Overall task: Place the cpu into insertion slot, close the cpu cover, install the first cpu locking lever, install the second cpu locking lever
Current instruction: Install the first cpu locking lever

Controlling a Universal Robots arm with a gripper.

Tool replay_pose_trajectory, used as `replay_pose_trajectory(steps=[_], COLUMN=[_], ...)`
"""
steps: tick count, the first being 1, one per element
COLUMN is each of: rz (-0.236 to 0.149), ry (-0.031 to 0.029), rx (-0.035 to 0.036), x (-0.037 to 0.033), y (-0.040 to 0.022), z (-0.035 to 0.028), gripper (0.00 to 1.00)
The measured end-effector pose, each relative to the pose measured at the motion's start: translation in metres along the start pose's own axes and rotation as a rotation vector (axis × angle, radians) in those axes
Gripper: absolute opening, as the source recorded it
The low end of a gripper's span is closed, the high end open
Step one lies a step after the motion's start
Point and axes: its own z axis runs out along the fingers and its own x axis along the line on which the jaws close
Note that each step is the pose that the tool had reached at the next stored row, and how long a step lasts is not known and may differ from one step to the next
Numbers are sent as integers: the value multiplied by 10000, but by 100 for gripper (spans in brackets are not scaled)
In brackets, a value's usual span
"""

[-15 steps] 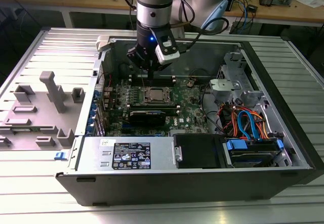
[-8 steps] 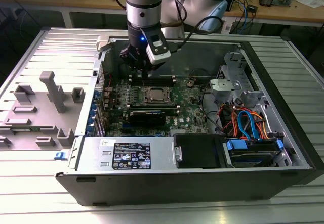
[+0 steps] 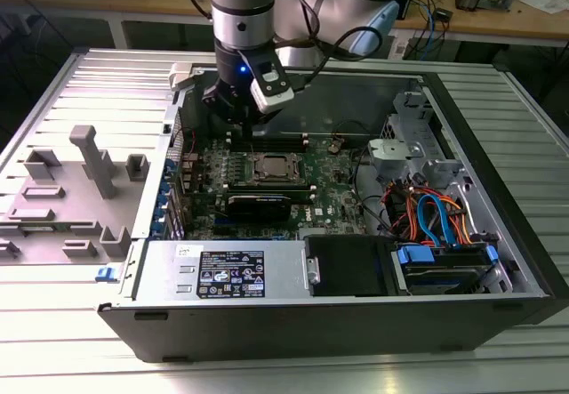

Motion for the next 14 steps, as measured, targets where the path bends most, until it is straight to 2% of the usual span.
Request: replay_pose_trajectory(steps=[2,5,7,11,14], rz=[0,-10,-53,-206,-243], ry=[-1,-1,1,5,6], rx=[-10,-10,-12,-14,-14], x=[22,93,97,97,98], y=[0,7,25,119,137], z=[1,7,14,34,41], gripper=[11,11,11,11,11])
